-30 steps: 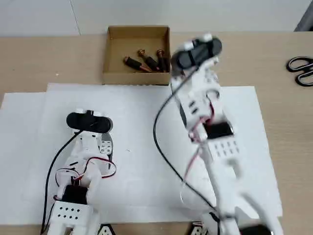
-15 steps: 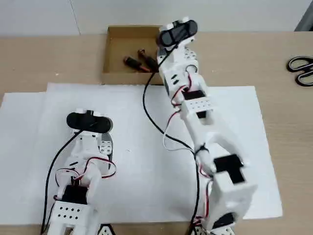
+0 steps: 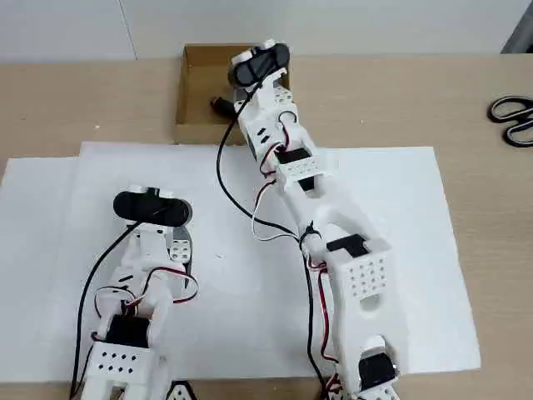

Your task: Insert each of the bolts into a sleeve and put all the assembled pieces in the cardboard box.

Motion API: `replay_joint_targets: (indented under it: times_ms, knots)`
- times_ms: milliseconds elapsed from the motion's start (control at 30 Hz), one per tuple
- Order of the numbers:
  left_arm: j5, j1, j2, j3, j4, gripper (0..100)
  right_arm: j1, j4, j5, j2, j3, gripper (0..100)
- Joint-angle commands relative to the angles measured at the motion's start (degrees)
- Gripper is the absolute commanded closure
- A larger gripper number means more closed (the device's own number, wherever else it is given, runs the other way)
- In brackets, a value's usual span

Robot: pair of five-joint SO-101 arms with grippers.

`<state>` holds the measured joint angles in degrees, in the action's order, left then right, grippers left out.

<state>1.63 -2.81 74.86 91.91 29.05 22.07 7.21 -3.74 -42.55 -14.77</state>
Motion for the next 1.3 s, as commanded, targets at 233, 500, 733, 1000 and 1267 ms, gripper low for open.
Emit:
replay_joint_targets:
  times_ms: [233,500,733,1000,1267]
  knots:
    - [0.1,-0.4,0.7,-0.1,-1.4,99,1.5,-8.9,-4.8,-2.9,-11.7,77.5]
    - [0.1,-0.4,0.7,-0.1,-1.4,99,1.2,-9.3,-5.3,-2.1,-12.0,76.8]
    - [0.1,-0.4,0.7,-0.1,-1.4,99,1.1,-13.7,-4.9,4.5,-12.0,76.8]
    - [0.1,-0.4,0.7,-0.1,-1.4,99,-0.7,-27.1,-3.0,12.6,-12.0,79.2]
    - [0.1,-0.4,0.7,-0.1,-1.4,99,-3.6,-41.1,-1.6,20.8,-12.0,99.7]
